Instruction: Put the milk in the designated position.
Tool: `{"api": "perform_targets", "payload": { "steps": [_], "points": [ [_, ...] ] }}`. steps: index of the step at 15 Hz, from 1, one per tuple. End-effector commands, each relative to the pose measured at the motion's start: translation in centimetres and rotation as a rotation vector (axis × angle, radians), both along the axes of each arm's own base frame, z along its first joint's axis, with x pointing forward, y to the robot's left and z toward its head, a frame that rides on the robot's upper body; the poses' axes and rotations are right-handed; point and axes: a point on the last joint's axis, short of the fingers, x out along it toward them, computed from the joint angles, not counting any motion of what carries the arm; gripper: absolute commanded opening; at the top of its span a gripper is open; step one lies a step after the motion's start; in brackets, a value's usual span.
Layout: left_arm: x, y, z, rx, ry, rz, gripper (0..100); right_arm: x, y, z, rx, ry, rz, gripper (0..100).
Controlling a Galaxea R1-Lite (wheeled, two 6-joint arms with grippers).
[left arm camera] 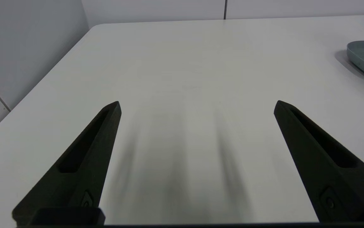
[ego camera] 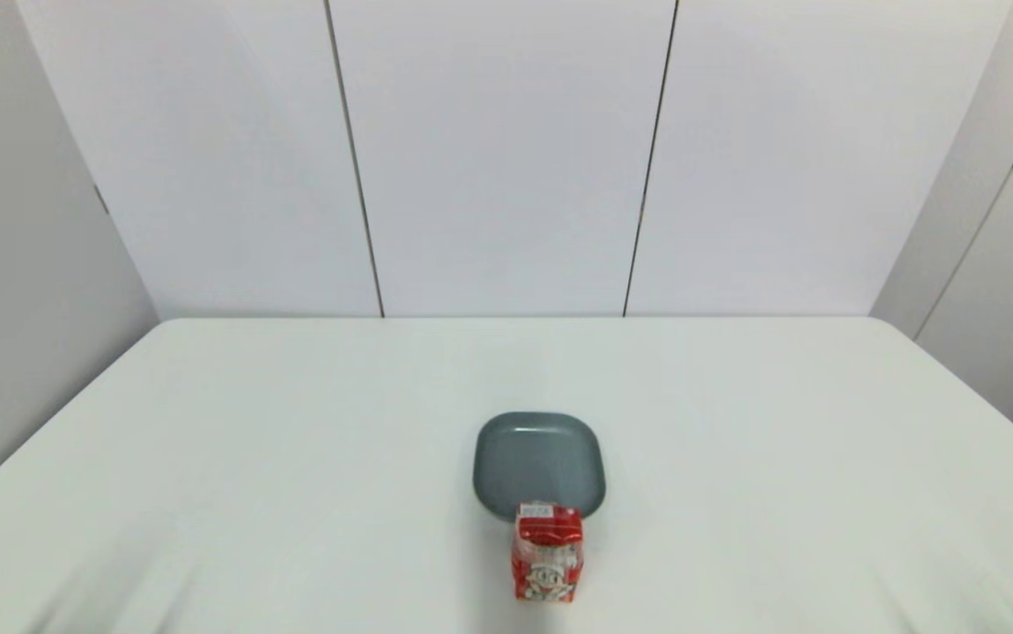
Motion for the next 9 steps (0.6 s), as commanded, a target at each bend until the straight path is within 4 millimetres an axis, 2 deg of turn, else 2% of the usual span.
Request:
{"api": "perform_targets", "payload": {
  "steps": [1, 9],
  "points": [
    [0.02, 0.0, -0.03, 0.001, 0.002, 0.0, 100, 0.01, 0.0, 0.02, -0.002, 0.0, 0.0, 100],
    [0.02, 0.0, -0.06, 0.001, 0.005, 0.0, 100, 0.01, 0.0, 0.02, 0.001, 0.0, 0.0, 100]
  ]
}}
